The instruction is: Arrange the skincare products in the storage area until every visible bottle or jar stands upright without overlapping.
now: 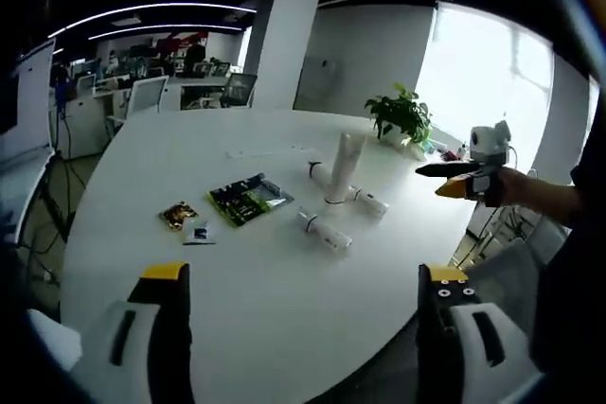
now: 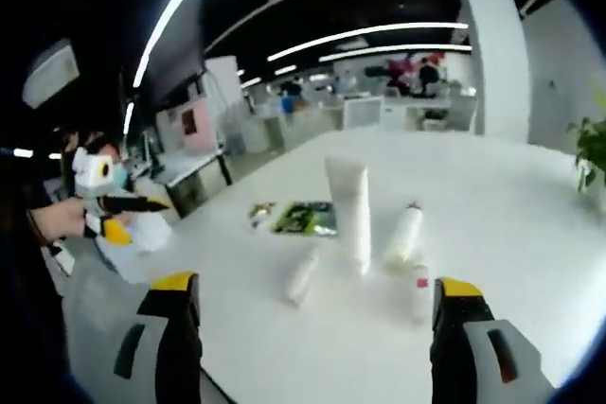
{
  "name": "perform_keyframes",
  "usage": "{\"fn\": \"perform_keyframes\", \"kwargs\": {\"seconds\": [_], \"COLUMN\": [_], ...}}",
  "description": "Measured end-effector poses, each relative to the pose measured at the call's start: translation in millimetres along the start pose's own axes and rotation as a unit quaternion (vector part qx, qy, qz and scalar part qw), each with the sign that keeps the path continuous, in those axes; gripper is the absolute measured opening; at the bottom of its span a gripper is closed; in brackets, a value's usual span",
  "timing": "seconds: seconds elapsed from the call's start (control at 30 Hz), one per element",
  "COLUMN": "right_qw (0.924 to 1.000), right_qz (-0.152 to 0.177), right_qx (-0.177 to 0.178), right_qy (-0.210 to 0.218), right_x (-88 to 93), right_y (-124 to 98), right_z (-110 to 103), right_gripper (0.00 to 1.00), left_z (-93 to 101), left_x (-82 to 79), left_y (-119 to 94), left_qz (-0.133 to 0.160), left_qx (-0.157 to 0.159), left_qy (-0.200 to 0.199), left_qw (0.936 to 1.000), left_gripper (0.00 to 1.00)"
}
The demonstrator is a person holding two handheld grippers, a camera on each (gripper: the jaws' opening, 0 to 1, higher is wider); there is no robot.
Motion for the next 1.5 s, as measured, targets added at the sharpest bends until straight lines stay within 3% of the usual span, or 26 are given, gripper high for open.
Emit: {"fn": "perform_keyframes", "kwargs": {"seconds": [0.2, 0.4, 0.7, 1.13, 1.5], "right_qw": [0.9989, 0.9991, 0.9989, 0.9986, 0.9984], "right_qz": [0.019, 0.004, -0.015, -0.007, -0.011], "right_qx": [0.01, 0.019, 0.002, -0.038, -0.035], "right_qy": [0.042, 0.038, 0.043, 0.037, 0.044], "right_x": [11.8, 19.3, 22.1, 16.6, 14.8], "right_y": [-19.4, -31.4, -40.0, -36.0, -31.9], "right_z": [-5.7, -13.0, -24.6, -38.7, -26.7], "right_gripper": [0.98, 0.99, 0.99, 0.99, 0.99], "left_z": [1.2, 6.1, 18.4, 29.2, 24.9], "left_x": [-3.9, -2.6, 2.8, 3.9, 4.4], "left_y": [-4.1, -8.0, -17.2, -26.0, -24.2], "left_qz": [0.005, 0.006, 0.004, -0.004, -0.013], "left_qx": [0.0, 0.001, 0.008, 0.015, 0.009], "left_qy": [0.0, -0.001, -0.02, -0.013, -0.01], "left_qw": [1.0, 1.0, 0.9998, 0.9998, 0.9998], "left_gripper": [0.94, 0.95, 0.99, 0.99, 0.98]}}
Point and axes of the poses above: the point that each gripper's makers call its tool centre point, and the gripper's own axes: y roughly forward along the fingers, z roughly to its right, x roughly out of its underside, the point moved 4 cm from there along -y, roughly backward along the fingers, and after that the axes turned 14 degrees about -x, right-handed, at the moved point
